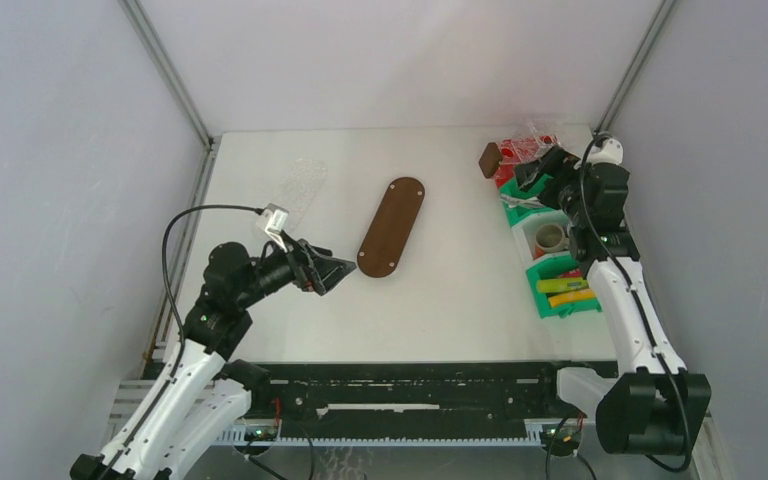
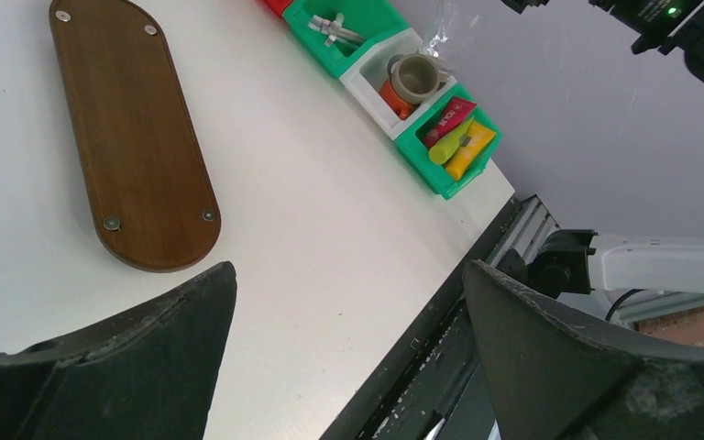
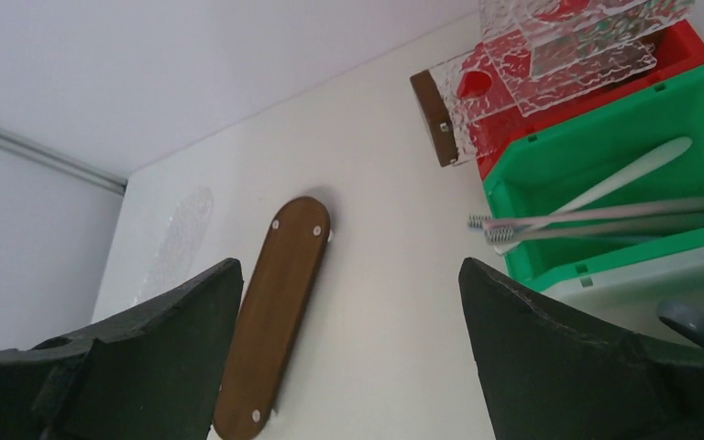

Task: Prepare toiletry sets of a toothbrush and toothpaste on the tray
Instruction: Pick up the toothpaste holder from the storage box.

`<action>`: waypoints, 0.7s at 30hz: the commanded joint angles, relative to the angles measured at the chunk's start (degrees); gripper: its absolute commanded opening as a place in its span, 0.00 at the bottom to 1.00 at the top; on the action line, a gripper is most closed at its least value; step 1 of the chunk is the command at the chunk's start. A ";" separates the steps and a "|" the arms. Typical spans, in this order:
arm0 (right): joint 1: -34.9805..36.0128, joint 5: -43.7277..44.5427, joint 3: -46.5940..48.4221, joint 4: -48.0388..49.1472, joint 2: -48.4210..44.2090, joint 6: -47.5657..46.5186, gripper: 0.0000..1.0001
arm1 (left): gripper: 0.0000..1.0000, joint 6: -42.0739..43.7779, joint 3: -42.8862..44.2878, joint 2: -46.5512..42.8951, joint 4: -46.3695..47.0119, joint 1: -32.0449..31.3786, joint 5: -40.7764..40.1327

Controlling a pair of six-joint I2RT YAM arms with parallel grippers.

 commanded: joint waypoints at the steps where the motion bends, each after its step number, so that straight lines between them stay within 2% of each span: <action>1: -0.81 1.75 2.79 9.91 2.60 7.37 0.95 | 0.97 -2.42 -1.09 -1.05 5.17 1.63 2.97; 9: -1.44 2.61 6.80 12.72 10.60 9.00 0.94 | 0.97 -4.66 -1.83 -1.07 7.57 3.95 5.18; 16: -2.17 2.13 7.48 19.20 16.90 16.92 0.89 | 0.97 -5.62 -2.40 -1.33 8.90 5.31 6.03; 21: -1.75 5.94 12.77 16.36 21.18 15.41 0.88 | 0.97 -5.81 -2.44 -1.37 9.08 5.38 6.08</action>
